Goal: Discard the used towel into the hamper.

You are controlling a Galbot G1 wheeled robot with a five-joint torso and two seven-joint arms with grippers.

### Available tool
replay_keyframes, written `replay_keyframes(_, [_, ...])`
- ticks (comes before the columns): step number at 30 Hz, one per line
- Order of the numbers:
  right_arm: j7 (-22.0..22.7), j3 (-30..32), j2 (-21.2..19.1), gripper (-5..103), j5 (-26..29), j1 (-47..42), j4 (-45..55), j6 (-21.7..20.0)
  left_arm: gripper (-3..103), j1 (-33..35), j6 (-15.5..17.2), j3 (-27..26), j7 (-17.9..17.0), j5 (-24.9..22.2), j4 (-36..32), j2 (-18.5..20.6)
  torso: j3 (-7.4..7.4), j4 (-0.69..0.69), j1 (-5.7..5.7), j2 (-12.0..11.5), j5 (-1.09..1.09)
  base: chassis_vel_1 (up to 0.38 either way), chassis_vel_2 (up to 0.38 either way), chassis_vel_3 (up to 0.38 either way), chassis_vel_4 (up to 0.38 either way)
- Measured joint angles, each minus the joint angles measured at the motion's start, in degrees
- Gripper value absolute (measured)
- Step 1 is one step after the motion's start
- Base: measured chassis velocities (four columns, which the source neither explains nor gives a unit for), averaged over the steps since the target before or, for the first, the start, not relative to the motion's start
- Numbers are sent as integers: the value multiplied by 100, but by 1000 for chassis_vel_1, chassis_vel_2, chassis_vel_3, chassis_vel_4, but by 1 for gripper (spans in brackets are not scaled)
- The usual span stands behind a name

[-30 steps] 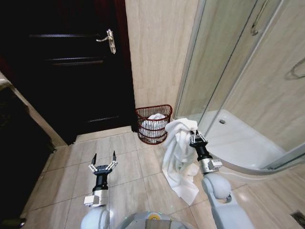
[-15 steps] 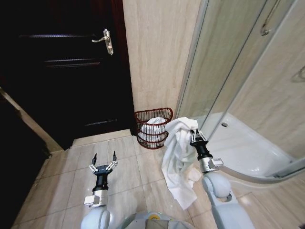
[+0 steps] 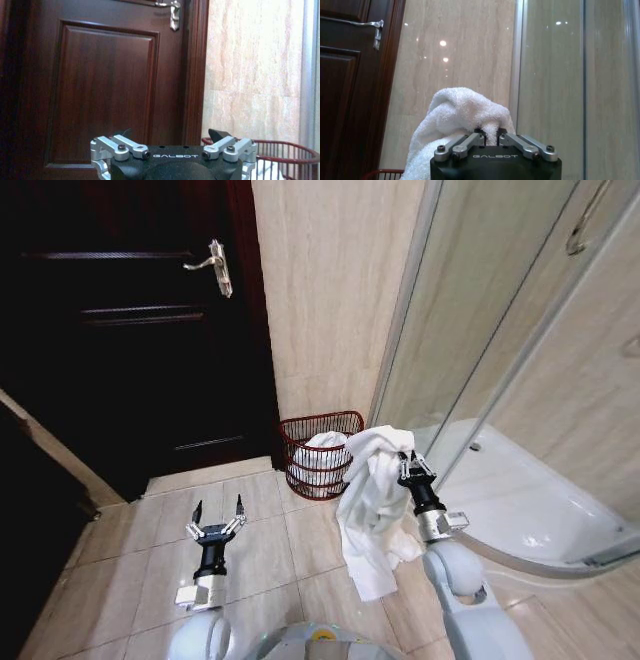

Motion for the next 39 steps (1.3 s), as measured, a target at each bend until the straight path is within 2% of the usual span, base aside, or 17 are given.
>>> replay_keyframes(1, [0, 0, 0, 11, 0, 0, 0, 0, 100, 0, 0, 0, 0, 0, 0, 0, 0, 0, 0, 0, 0, 0, 0, 0, 0])
replay_keyframes(3, [2, 7, -9, 11, 6, -27, 3, -4, 100, 10, 350, -38, 135, -186, -141, 147, 0, 1, 0, 0, 0, 0, 0, 0, 0])
replay_keyframes(8, [-2, 8, -35, 11, 10, -92, 8, -2, 100, -49, 595, -12, 174, -309, -224, 549, 0, 0, 0, 0, 1, 0, 0, 0, 0])
replay_keyframes(9, [-2, 8, -35, 11, 10, -92, 8, -2, 100, -49, 595, -12, 174, -309, -224, 549, 0, 0, 0, 0, 1, 0, 0, 0, 0])
replay_keyframes(16, [8, 3, 21, 11, 9, -86, 73, -19, 100, -177, 1157, 47, 118, -376, -534, 731, 0, 0, 1, 0, 0, 0, 0, 0, 0])
replay_keyframes(25, [13, 36, 39, 11, 9, -88, 134, -31, 100, -263, 1123, 80, 116, -371, -548, 729, 51, 0, 30, 82, 0, 0, 0, 0, 0])
replay_keyframes(39, [37, 37, 58, 11, 42, -131, 305, -37, 100, -189, 1058, 56, 97, -323, -652, 630, 300, 0, 146, 448, 1, 0, 0, 0, 0])
